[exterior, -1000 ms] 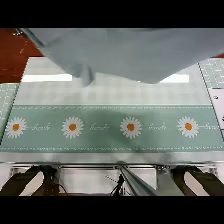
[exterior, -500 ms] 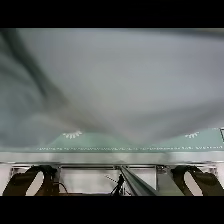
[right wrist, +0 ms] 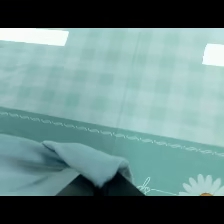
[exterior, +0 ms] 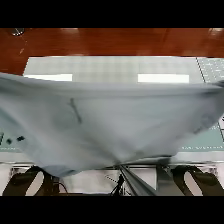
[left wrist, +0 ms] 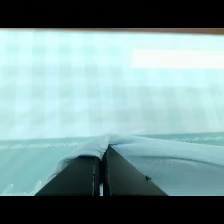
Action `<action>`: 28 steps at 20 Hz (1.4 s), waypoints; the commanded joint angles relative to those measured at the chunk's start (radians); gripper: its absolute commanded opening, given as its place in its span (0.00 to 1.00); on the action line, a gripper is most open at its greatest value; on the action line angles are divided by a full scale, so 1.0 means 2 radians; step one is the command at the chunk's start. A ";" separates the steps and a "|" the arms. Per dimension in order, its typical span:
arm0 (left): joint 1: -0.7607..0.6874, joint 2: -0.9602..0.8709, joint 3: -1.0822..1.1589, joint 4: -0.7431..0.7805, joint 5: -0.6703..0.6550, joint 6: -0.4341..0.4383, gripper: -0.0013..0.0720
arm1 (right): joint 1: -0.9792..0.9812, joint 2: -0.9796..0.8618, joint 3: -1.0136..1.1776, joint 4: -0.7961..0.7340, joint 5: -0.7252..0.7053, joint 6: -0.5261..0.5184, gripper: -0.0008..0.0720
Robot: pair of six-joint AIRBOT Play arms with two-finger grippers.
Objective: Fold the shirts.
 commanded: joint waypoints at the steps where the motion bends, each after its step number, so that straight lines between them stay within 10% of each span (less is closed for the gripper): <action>1: 0.000 -0.054 -0.114 -0.017 0.093 -0.001 0.05 | 0.000 -0.054 -0.121 0.007 -0.103 -0.028 0.04; 9: -0.002 -0.280 -0.130 -0.158 0.334 0.000 0.05 | 0.000 -0.364 -0.054 0.042 -0.267 -0.047 0.04; 16: -0.052 -0.380 -0.130 -0.168 0.411 0.000 0.05 | 0.000 -0.542 0.094 0.154 -0.306 -0.016 0.04; 18: -0.063 -0.390 -0.130 -0.168 0.410 0.000 0.27 | -0.004 -0.560 0.095 0.185 -0.305 -0.015 0.11; 19: -0.063 -0.391 -0.130 -0.168 0.397 0.001 0.84 | -0.008 -0.563 0.095 0.189 -0.296 -0.012 0.57; 20: -0.058 -0.390 -0.129 -0.164 0.377 0.006 0.98 | -0.013 -0.562 0.096 0.187 -0.281 -0.020 0.87; 25: 0.033 -0.382 -0.106 -0.072 0.095 0.028 0.98 | -0.092 -0.519 0.086 0.026 -0.076 -0.042 0.87; 28: 0.080 -0.343 -0.185 0.019 0.002 0.032 0.98 | -0.102 -0.425 -0.064 -0.064 -0.106 0.011 0.87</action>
